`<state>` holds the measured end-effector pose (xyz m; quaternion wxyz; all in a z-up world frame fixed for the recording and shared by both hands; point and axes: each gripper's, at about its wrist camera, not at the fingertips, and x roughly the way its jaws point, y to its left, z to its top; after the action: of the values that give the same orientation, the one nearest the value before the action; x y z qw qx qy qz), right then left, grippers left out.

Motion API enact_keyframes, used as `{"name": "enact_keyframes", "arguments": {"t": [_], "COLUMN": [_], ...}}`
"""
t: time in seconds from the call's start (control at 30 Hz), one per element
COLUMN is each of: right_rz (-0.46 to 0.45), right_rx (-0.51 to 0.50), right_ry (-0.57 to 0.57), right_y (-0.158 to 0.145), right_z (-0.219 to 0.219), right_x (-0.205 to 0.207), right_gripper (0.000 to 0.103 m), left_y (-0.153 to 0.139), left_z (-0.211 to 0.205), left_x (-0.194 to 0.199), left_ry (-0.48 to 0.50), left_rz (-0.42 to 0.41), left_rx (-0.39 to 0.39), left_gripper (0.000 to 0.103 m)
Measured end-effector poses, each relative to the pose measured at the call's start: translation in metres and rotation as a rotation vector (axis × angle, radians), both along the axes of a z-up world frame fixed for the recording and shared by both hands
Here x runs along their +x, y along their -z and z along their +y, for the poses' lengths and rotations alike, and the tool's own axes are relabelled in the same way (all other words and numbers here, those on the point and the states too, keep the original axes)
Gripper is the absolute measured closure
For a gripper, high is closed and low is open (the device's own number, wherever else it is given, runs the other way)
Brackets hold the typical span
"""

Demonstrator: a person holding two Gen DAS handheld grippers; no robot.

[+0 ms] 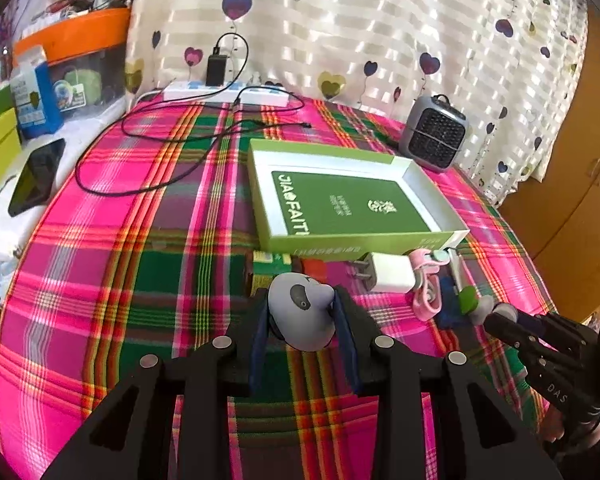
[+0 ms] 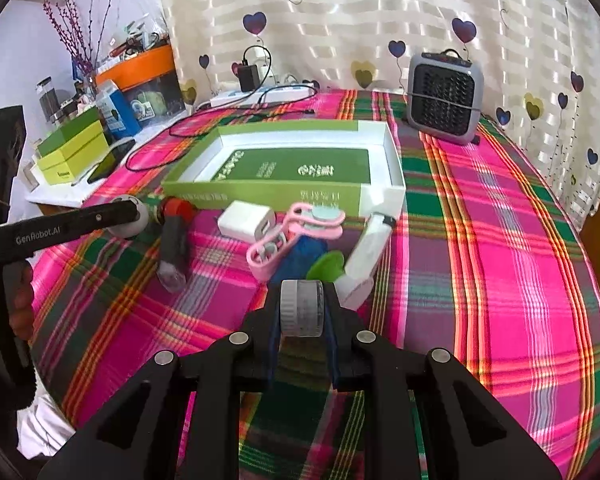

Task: Organize rigid objects
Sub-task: 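Carry the panda toy with the left tool while the right tool carries the cap over the green box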

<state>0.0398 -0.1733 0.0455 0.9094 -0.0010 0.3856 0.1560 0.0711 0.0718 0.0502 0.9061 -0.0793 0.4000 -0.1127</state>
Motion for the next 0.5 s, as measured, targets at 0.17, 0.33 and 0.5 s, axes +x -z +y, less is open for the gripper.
{"name": "enact_keyframes", "arguments": {"t": [0.17, 0.33, 0.5], "right_rz": [-0.02, -0.027, -0.024], "right_rx": [-0.003, 0.018, 0.02], "right_ry": [-0.024, -0.042, -0.043], "right_y": [-0.016, -0.03, -0.034], "right_z": [0.002, 0.002, 0.006], "right_x": [0.015, 0.038, 0.07], "right_gripper": [0.084, 0.084, 0.084], "left_y": [-0.007, -0.015, -0.023], "left_z": [-0.004, -0.01, -0.018], "left_x": [0.013, 0.033, 0.056], "left_ry": [0.025, 0.049, 0.081], "left_rz": [0.002, 0.006, -0.016], "left_rx": [-0.009, -0.029, -0.014], "left_gripper": [0.073, 0.073, 0.073]}}
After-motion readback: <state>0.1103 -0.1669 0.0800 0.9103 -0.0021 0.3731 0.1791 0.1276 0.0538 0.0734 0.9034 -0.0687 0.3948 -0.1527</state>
